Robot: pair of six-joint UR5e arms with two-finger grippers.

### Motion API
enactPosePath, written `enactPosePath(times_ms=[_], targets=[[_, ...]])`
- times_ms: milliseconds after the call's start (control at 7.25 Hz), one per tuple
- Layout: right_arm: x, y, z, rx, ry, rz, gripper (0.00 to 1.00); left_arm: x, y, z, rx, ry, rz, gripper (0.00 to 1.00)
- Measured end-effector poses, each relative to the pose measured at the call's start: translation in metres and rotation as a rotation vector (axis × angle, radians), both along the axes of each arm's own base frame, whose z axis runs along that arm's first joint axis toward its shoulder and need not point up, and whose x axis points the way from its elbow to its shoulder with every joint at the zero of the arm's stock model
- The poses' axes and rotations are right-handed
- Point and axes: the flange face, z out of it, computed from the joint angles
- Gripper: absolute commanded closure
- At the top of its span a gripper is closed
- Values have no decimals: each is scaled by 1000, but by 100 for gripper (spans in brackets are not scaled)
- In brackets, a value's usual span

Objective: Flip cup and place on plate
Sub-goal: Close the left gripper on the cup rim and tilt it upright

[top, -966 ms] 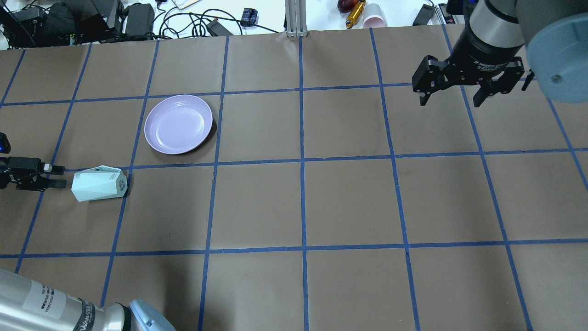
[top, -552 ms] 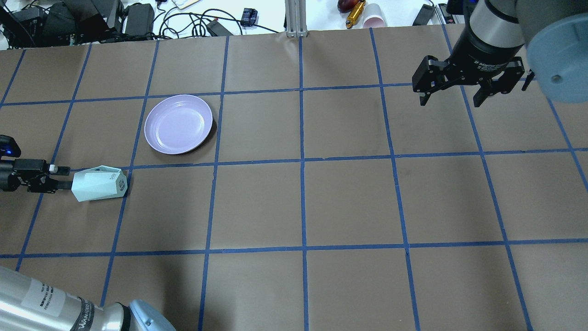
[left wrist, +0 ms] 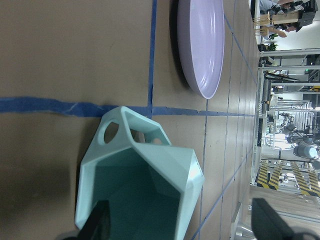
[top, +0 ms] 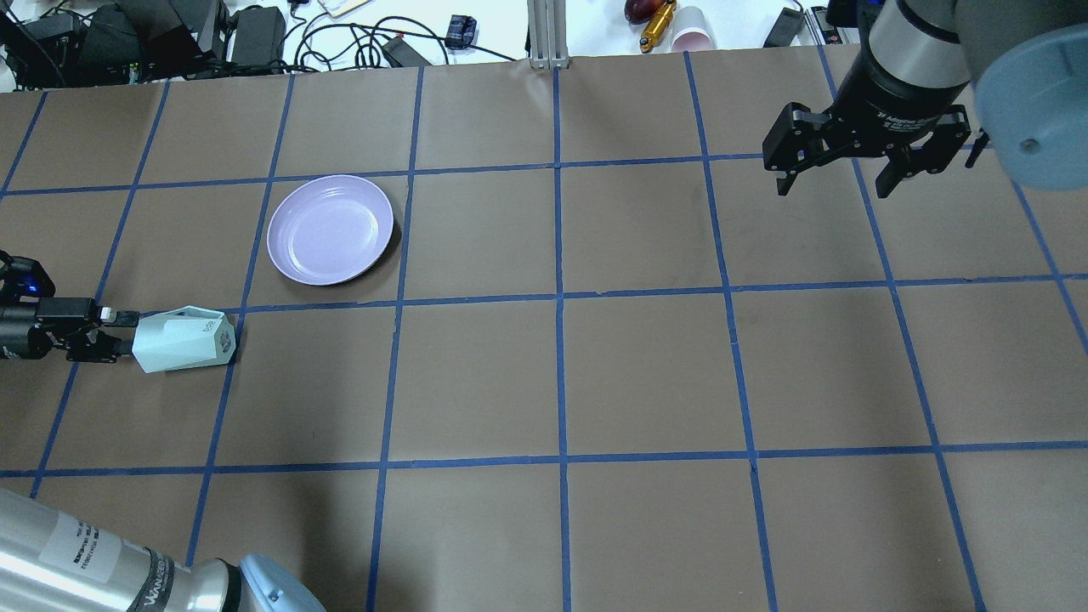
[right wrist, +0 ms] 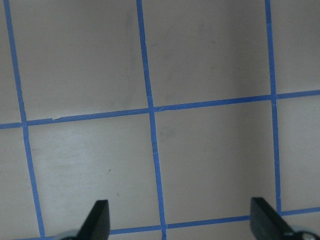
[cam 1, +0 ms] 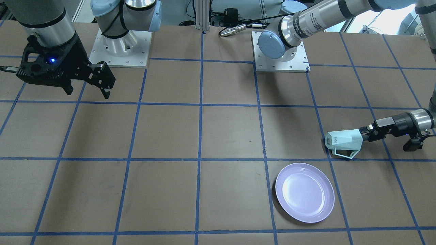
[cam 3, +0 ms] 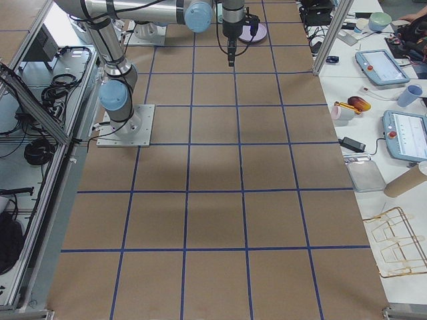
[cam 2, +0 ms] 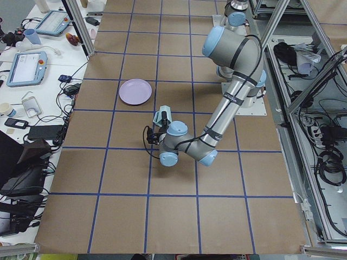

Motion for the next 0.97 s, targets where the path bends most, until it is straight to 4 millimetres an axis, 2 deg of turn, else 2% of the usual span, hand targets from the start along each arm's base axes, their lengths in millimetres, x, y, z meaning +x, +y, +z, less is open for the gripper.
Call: enactPosePath(times_ms=[414, 966], targets=[[0, 0, 0, -1, 0, 0, 0, -14, -5, -2, 17, 27, -20, 0], [0, 0, 0, 0, -1, 0, 0, -18, -6, -10, 20, 43, -31, 0]])
